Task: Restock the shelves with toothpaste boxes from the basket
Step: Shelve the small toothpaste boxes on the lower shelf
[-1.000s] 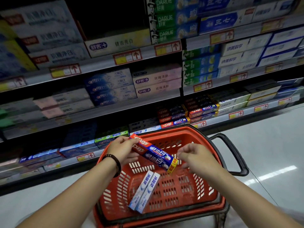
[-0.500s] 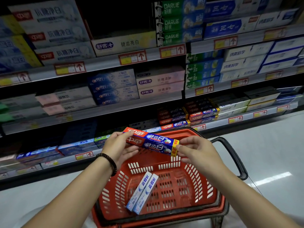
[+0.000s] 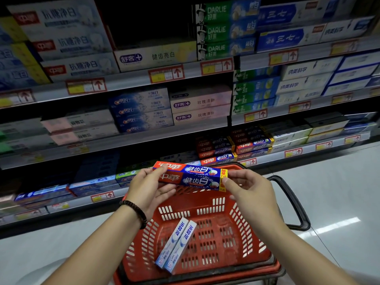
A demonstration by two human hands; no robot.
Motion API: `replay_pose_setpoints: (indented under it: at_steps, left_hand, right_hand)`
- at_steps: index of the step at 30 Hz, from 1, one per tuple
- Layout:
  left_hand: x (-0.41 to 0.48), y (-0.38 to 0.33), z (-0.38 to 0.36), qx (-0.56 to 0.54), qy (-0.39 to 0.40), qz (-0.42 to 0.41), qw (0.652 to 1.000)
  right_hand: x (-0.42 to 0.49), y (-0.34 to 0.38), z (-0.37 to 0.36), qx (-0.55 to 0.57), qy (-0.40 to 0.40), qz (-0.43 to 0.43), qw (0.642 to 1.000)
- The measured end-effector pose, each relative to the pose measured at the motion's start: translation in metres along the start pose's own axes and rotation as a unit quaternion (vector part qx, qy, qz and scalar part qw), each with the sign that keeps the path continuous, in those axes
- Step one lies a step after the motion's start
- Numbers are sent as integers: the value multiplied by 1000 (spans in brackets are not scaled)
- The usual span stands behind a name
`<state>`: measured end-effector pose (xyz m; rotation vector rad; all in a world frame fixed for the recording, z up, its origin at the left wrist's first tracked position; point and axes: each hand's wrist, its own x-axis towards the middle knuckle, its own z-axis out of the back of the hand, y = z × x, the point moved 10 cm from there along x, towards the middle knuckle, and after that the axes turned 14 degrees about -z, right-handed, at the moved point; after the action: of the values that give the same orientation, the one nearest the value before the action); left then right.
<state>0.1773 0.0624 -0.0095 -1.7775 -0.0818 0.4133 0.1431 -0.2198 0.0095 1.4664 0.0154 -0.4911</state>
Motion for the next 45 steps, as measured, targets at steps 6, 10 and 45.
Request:
replay_pose_setpoints:
  at_steps: [6,10,45]
  left_hand:
    - [-3,9,-3,-2,11,14,1000]
    - [-1,11,-4,5,13,5,1000]
    - [13,-17,-28,194,59,-155,967]
  right_hand:
    - [-4,4,5,22,-33,17,999]
    - [0,2,5,32,-49,8,998]
    - [37,-7,32,57,-89,-125,986]
